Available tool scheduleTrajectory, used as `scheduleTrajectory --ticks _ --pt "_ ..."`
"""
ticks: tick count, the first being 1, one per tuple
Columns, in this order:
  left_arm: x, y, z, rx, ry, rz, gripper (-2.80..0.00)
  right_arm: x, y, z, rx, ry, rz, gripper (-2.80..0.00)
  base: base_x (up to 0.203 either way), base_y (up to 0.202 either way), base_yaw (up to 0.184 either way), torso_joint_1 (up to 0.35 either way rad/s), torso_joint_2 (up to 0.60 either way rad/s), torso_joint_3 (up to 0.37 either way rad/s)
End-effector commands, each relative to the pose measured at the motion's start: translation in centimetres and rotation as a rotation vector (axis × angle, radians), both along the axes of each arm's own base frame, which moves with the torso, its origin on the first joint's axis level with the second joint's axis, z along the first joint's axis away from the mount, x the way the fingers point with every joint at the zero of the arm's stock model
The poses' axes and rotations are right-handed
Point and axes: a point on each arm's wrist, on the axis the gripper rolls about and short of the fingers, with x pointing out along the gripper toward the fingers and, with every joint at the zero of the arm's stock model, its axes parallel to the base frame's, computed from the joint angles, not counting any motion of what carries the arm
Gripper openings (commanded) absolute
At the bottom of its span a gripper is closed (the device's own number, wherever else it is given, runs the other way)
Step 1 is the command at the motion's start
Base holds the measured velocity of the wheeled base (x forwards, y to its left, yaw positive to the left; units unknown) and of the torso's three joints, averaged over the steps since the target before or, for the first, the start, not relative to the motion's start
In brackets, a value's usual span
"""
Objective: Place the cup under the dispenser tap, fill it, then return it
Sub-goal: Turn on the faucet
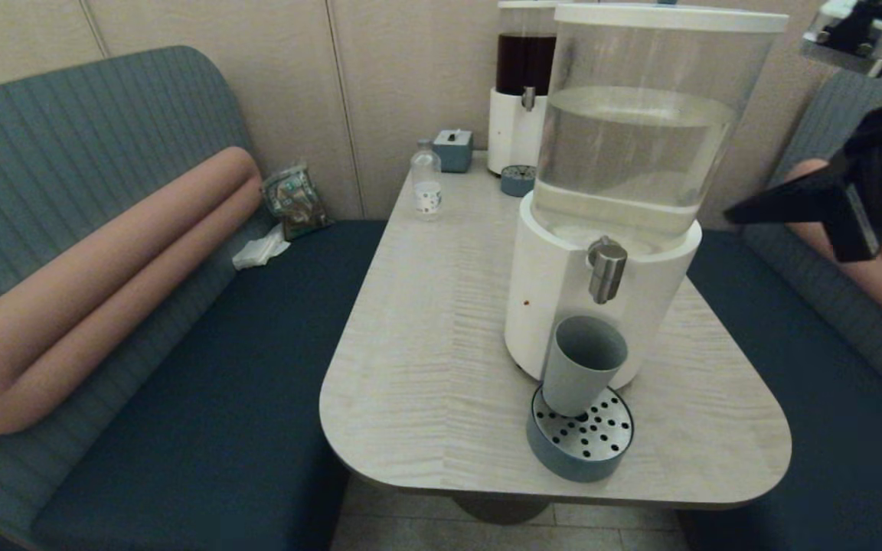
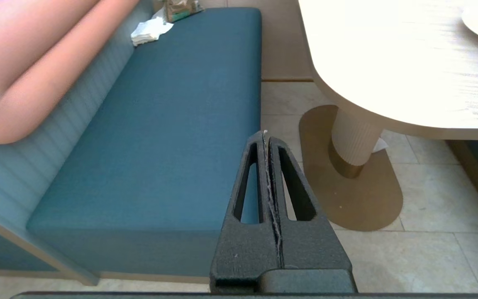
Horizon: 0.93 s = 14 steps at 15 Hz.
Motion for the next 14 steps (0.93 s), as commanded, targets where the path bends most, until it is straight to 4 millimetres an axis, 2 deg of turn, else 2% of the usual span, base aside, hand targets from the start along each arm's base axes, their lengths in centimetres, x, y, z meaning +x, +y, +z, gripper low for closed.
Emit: scheduleTrajectory --ticks 1,5,10,14 --pt "0.0 0.0 0.0 0.0 0.003 0.0 -2.8 3.0 1.9 -1.2 -0.012 0.04 0.018 -2.8 0.0 0.0 0.0 0.0 0.0 0.0" --pt "0.0 0.0 0.0 0.0 0.003 -0.001 -2.8 6.1 3.9 -2.1 -0.033 0.037 -0.005 -2.8 0.0 0.0 0.0 0.0 0.0 0.0" --pt "0.0 0.0 0.0 0.0 0.001 0.0 -2.8 7.4 4.8 -3.0 -0.046 0.055 -0.004 -2.8 0.0 0.0 0.0 0.0 0.0 0.0" --pt "0.0 0.0 0.0 0.0 0.003 -0.001 -2.8 7.3 4.9 -3.0 -0.051 0.056 -0.005 -2.8 0.0 0.0 0.0 0.0 0.0 0.0"
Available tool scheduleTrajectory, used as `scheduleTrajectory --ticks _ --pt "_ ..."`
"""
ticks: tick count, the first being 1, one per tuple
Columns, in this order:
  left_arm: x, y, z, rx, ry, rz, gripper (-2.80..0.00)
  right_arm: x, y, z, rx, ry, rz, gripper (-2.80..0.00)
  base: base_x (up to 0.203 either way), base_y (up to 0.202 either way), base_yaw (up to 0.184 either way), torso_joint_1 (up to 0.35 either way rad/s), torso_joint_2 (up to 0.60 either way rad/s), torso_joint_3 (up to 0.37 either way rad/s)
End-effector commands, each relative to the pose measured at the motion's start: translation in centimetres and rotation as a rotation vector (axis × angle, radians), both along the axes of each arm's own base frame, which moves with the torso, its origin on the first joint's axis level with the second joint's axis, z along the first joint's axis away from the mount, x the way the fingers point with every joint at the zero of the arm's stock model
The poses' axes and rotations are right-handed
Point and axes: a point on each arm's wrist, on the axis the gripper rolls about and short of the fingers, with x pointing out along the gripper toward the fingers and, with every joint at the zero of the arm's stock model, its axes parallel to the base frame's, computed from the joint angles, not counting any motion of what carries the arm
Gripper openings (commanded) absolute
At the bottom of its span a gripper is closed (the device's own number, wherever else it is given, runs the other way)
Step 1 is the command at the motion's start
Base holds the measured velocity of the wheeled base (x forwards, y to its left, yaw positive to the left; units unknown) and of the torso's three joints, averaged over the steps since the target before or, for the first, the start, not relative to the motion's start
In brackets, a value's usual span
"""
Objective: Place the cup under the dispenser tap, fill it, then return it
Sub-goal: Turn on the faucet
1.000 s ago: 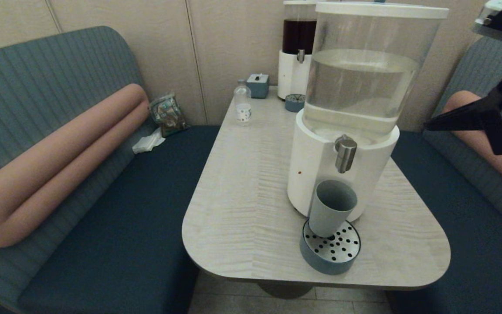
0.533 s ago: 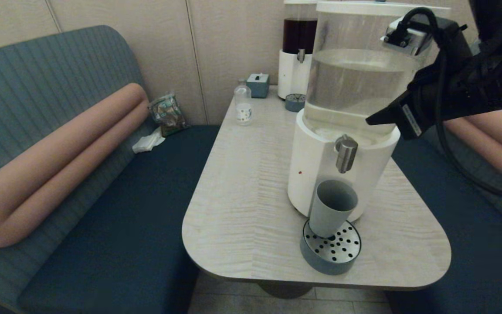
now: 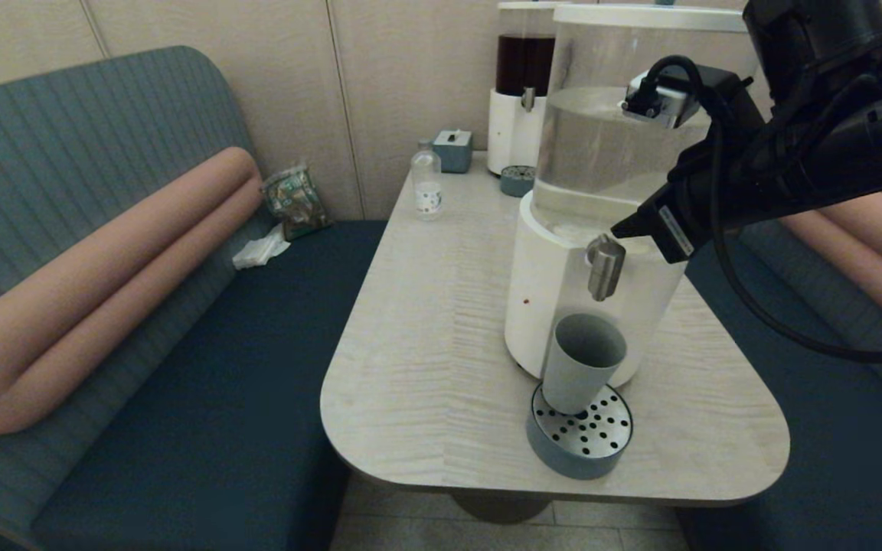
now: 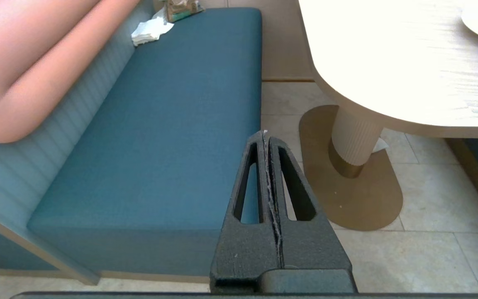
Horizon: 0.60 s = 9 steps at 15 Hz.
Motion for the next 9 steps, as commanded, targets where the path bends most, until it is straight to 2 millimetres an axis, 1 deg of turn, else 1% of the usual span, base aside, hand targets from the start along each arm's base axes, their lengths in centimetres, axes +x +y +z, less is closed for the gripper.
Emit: scheduleTrajectory --ticks 1,9 --pt "0.01 0.0 0.0 0.0 0.002 0.001 -2.8 0.2 0.12 -0.17 -0.008 0.001 -0.005 -2.8 0.0 0.0 0.0 0.0 0.0 0.0" --pt "0.01 0.0 0.01 0.0 0.001 0.0 -2.8 0.4 0.76 -0.81 -0.022 0.024 0.008 -2.8 0.0 0.0 0.0 0.0 0.0 0.0"
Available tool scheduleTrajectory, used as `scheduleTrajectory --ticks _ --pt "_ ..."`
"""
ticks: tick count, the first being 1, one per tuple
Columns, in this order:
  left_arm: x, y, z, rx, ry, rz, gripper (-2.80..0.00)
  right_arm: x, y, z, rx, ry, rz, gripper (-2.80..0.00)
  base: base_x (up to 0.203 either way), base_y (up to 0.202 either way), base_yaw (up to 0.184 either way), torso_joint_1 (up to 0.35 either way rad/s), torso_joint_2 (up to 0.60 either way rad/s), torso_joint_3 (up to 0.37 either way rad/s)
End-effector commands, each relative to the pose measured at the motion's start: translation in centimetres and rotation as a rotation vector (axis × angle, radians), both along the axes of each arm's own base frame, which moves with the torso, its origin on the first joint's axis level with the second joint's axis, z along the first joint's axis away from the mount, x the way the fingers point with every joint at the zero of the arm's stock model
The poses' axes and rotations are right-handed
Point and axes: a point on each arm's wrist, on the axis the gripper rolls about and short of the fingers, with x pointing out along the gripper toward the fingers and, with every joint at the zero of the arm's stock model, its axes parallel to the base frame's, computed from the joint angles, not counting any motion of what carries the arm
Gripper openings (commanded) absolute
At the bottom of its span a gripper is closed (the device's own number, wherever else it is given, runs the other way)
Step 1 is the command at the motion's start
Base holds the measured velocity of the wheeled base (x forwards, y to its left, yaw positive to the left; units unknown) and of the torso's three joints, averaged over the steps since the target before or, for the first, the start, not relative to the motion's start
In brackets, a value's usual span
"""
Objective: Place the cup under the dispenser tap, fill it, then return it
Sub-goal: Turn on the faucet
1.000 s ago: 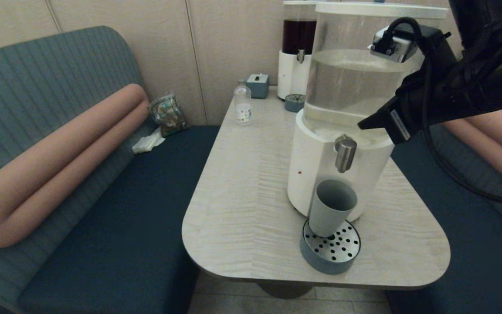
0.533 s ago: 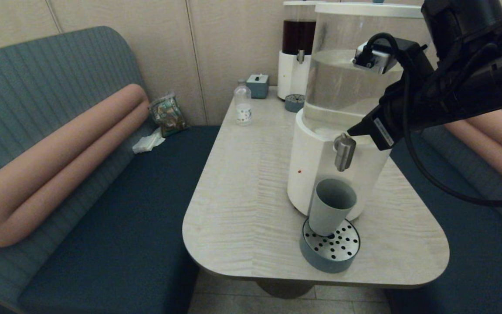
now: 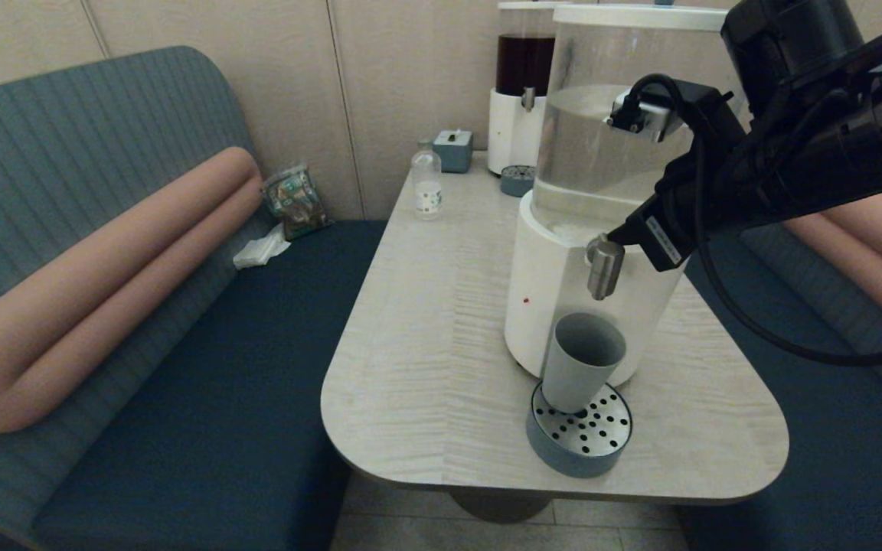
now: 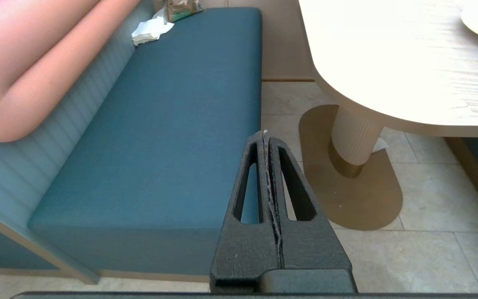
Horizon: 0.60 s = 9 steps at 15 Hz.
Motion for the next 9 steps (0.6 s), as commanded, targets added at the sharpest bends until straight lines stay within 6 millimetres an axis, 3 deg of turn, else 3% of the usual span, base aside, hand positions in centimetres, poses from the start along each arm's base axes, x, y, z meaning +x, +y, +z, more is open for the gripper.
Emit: scheduleTrajectory --ticks 1,9 --pt "0.01 0.0 0.0 0.0 0.002 -0.001 -2.8 0.0 0.21 -0.15 -0.003 0.008 0.01 -2.8 0.0 0.0 0.0 0.0 0.0 0.0" --pt "0.01 0.0 0.01 0.0 0.002 0.0 -2.8 -0.53 0.43 0.27 0.027 0.005 0.055 -2.8 0.0 0.0 0.0 0.0 0.0 0.0"
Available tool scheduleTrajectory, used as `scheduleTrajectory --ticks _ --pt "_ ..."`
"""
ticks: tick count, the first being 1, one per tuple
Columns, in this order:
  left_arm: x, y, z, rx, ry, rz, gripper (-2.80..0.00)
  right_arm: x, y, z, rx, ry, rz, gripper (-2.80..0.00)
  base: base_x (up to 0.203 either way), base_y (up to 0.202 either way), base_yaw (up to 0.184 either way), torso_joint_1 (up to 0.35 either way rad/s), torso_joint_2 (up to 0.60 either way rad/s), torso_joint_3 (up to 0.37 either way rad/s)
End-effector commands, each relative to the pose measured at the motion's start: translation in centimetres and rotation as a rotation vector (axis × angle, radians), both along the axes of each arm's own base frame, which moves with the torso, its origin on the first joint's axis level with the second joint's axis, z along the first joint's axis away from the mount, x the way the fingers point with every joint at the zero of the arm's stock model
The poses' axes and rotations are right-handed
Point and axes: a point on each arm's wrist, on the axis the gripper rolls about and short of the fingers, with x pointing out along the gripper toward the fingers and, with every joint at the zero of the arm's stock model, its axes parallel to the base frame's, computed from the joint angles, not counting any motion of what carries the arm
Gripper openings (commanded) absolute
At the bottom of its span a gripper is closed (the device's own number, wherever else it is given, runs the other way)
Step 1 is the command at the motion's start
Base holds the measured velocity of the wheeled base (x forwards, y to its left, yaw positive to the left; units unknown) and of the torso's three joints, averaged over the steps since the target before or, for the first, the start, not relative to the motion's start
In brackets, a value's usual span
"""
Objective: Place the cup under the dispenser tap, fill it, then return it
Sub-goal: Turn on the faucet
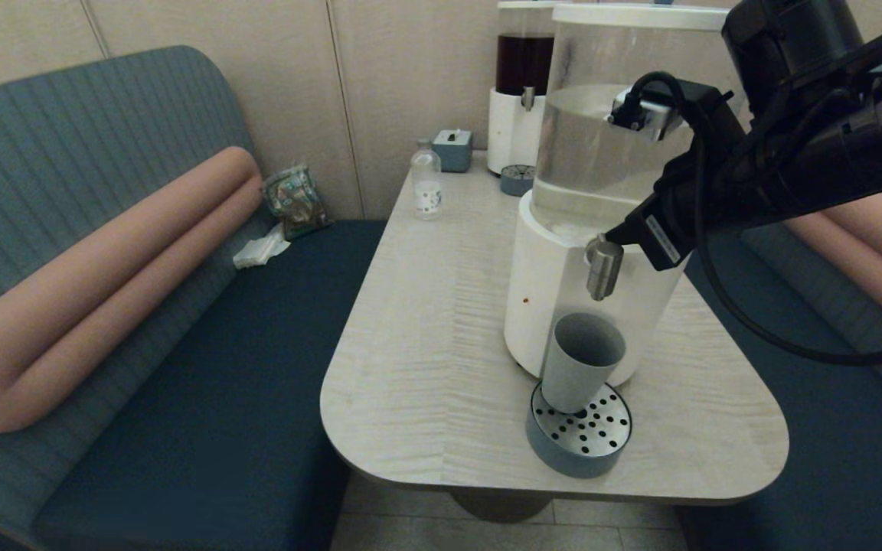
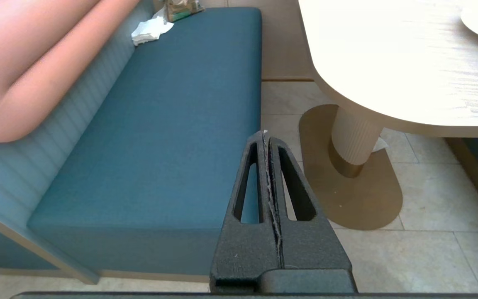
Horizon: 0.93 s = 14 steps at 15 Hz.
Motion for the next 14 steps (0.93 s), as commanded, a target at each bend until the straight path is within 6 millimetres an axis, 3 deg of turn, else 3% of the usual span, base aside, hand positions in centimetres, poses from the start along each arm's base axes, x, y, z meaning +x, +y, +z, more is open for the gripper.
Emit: scheduleTrajectory --ticks 1,14 --pt "0.01 0.0 0.0 0.0 0.002 -0.001 -2.8 -0.25 0.02 0.17 0.011 0.002 0.022 -2.8 0.0 0.0 0.0 0.0 0.0 0.0" --pt "0.01 0.0 0.0 0.0 0.002 -0.001 -2.8 -0.12 0.91 0.05 0.046 0.014 0.113 -2.8 0.0 0.0 0.0 0.0 0.0 0.0"
